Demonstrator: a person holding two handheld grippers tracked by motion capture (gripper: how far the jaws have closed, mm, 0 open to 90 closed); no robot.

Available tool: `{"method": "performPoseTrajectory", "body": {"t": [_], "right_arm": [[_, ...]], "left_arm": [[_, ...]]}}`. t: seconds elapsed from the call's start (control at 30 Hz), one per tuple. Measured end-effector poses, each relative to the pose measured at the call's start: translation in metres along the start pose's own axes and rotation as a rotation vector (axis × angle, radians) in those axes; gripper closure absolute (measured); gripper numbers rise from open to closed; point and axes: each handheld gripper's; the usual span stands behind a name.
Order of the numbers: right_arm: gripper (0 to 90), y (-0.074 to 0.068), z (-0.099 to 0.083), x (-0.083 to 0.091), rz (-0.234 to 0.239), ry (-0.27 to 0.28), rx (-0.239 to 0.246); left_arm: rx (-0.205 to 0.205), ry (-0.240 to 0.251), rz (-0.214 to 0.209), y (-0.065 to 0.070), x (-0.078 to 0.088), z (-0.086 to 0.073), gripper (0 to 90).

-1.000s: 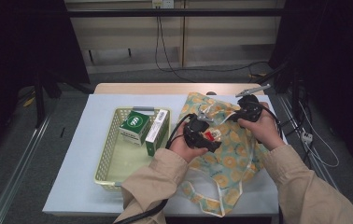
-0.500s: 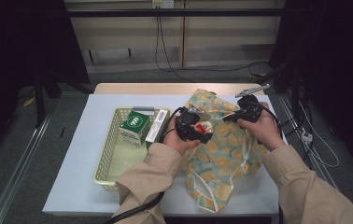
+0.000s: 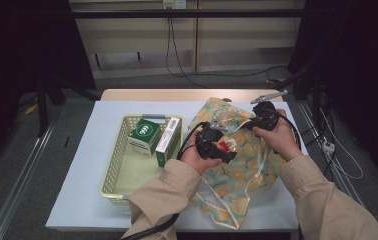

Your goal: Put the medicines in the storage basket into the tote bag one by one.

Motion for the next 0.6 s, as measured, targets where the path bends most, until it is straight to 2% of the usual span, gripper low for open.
{"method": "performPoseTrajectory", "body": {"t": [0.23,0.27,0.3,0.37,0.43,0.47,0.5,0.53,0.6], "right_arm": [[89.5,-0.001,0.001,0.002,0.008,-0.003,0.005],[89.5,-0.001,0.001,0.002,0.01,-0.002,0.004],[89.5,-0.001,0.001,0.002,0.013,-0.002,0.004],[89.6,-0.001,0.001,0.002,0.016,-0.002,0.003],[89.5,0.0,0.001,0.002,0.018,-0.001,0.002],[89.5,0.001,0.001,0.003,0.017,0.0,0.0],[89.3,0.002,0.001,0.003,0.01,0.002,-0.002],[89.3,0.004,0.001,0.003,0.001,0.007,-0.002],[89.2,0.006,0.0,0.001,0.007,0.002,-0.015]], "left_arm": [[0.013,-0.022,0.042,-0.009,-0.012,0.001,20.7],[0.011,-0.022,0.059,-0.01,-0.014,0.003,20.7],[0.011,-0.015,0.057,-0.013,-0.016,0.006,20.6],[0.023,0.0,0.085,-0.018,-0.021,0.012,20.6],[0.029,0.037,0.106,-0.027,-0.027,0.018,20.4],[0.026,0.052,0.137,-0.03,-0.03,0.021,20.1],[0.048,0.052,0.106,-0.035,-0.033,0.023,18.3],[0.062,0.055,0.104,-0.038,-0.035,0.025,14.8],[0.069,0.054,0.098,-0.04,-0.036,0.027,13.2]]}}
Point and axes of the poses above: each handheld gripper's, and its own axes: x roughly backward along the jaws, z roughly out of its top, y roughly to its right, and after that the axes turned 3 degrees about x, right-handed
